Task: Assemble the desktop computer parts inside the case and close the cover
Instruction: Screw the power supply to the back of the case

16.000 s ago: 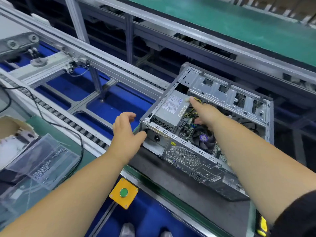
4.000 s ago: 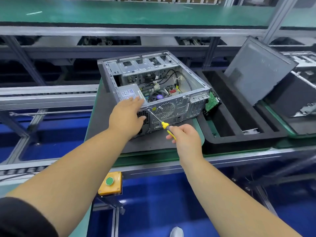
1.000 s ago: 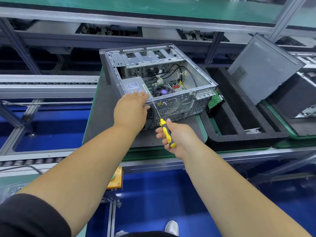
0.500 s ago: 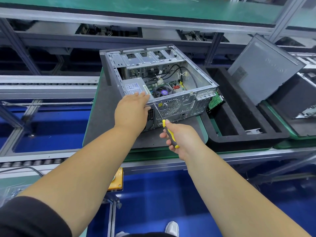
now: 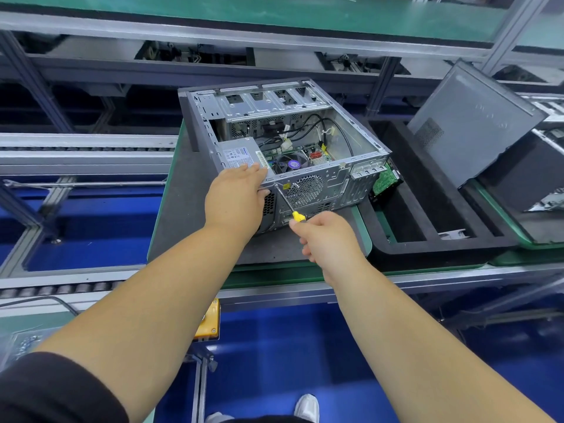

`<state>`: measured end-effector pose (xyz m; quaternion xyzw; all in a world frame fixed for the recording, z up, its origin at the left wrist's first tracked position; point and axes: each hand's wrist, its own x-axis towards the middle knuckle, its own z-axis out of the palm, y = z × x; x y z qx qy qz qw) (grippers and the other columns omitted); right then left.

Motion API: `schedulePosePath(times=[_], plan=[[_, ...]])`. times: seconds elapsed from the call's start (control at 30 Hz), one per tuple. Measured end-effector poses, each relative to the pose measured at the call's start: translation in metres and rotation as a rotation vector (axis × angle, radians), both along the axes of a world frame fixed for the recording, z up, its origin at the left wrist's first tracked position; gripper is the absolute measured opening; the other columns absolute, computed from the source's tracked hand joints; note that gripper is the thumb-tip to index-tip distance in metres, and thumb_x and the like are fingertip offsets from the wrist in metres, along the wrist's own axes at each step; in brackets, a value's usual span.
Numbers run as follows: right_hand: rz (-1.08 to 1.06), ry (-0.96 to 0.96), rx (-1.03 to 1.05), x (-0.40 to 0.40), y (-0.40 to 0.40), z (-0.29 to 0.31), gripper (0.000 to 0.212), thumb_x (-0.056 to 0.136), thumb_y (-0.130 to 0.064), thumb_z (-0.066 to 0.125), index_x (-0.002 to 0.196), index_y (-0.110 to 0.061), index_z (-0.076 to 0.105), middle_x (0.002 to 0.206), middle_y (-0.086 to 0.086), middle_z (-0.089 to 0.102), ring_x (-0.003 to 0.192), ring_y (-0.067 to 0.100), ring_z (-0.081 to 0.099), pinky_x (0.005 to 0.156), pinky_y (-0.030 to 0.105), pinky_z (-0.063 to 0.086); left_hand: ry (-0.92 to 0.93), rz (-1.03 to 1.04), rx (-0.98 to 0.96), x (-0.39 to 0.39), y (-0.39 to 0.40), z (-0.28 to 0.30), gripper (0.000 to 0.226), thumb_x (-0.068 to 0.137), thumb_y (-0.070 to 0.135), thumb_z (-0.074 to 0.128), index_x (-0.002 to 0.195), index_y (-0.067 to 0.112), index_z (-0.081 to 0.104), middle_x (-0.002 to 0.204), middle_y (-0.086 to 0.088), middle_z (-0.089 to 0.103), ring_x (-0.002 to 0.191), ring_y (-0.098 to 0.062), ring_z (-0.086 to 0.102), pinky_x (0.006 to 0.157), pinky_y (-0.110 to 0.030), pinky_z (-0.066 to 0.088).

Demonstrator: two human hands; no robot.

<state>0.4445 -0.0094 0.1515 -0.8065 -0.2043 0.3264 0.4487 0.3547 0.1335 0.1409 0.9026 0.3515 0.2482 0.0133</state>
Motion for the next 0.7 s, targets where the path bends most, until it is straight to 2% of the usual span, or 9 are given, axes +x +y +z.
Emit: schedulePosePath(times=[0.07,0.13,0.2,0.3,0.37,0.43,0.5,0.6,0.7], plan=[[-0.003,-0.168,-0.027,0.001,0.000,-0.005,0.031,0.091,-0.041,0.065,0.086,-0.010,0.063,0.068,0.000,0.066,0.061,0.019,0.060,0.064,0.035,0.051,0.002,0.003,0.005,0.000,0.000,0.000,0.031,0.087,0.017,0.070,0.116,0.010,0.068,0.115,-0.010,0.070,0.108,-0.032,0.063,0.093,-0.042,0.046],[0.001,-0.113,-0.037,-0.001,0.003,-0.004,0.037,0.097,-0.042,0.056,0.079,-0.011,0.066,0.052,-0.006,0.062,0.047,0.011,0.055,0.057,0.030,0.046,0.000,0.003,0.003,0.000,0.000,0.000,0.030,0.087,0.017,0.070,0.115,0.010,0.069,0.114,-0.009,0.070,0.108,-0.031,0.063,0.093,-0.042,0.046],[-0.059,0.157,-0.054,-0.002,0.011,0.000,0.046,0.103,-0.042,0.046,0.075,-0.010,0.066,0.044,-0.005,0.055,0.035,0.009,0.042,0.046,0.024,0.037,-0.008,0.001,-0.002,0.000,0.000,0.000,0.030,0.087,0.017,0.070,0.116,0.011,0.068,0.116,-0.009,0.069,0.109,-0.031,0.063,0.094,-0.041,0.045],[-0.124,0.604,0.026,-0.003,0.011,0.004,0.052,0.106,-0.042,0.038,0.081,-0.005,0.065,0.047,-0.002,0.049,0.035,0.006,0.031,0.036,0.018,0.024,0.001,-0.004,-0.002,-0.001,0.000,0.001,0.030,0.088,0.019,0.068,0.118,0.011,0.067,0.118,-0.008,0.068,0.111,-0.030,0.061,0.096,-0.042,0.044],[-0.133,0.695,0.087,-0.002,0.008,0.004,0.045,0.103,-0.042,0.046,0.086,-0.005,0.064,0.052,0.000,0.050,0.037,0.006,0.032,0.035,0.017,0.024,0.007,-0.011,-0.001,-0.001,0.001,0.001,0.031,0.090,0.019,0.067,0.119,0.011,0.066,0.119,-0.009,0.068,0.113,-0.030,0.061,0.098,-0.042,0.043],[-0.124,0.621,0.109,-0.003,0.006,0.003,0.034,0.095,-0.042,0.063,0.092,-0.008,0.061,0.060,0.003,0.052,0.039,0.008,0.037,0.037,0.017,0.028,0.011,-0.013,-0.003,-0.001,0.001,0.001,0.032,0.091,0.020,0.065,0.122,0.012,0.065,0.121,-0.008,0.067,0.116,-0.030,0.059,0.099,-0.041,0.041],[-0.102,0.433,0.072,-0.002,0.007,0.003,0.029,0.089,-0.035,0.071,0.097,-0.009,0.061,0.065,0.003,0.053,0.043,0.008,0.042,0.040,0.019,0.033,0.012,-0.012,-0.005,-0.001,0.001,0.000,0.034,0.091,0.020,0.065,0.125,0.012,0.064,0.126,-0.008,0.065,0.119,-0.029,0.058,0.102,-0.041,0.040],[-0.070,0.198,0.015,-0.001,0.007,0.001,0.028,0.091,-0.036,0.069,0.091,-0.009,0.063,0.063,0.001,0.059,0.043,0.008,0.046,0.042,0.020,0.038,0.011,-0.006,-0.010,0.000,0.002,-0.001,0.036,0.092,0.020,0.064,0.127,0.013,0.063,0.130,-0.007,0.063,0.122,-0.028,0.056,0.104,-0.040,0.039],[-0.055,0.193,-0.008,-0.004,0.008,0.004,0.035,0.098,-0.040,0.058,0.082,-0.009,0.065,0.058,-0.001,0.059,0.039,0.008,0.043,0.039,0.018,0.035,0.008,-0.008,-0.012,-0.001,0.002,-0.002,0.035,0.091,0.019,0.065,0.125,0.012,0.064,0.127,-0.008,0.065,0.120,-0.029,0.058,0.103,-0.041,0.040]])
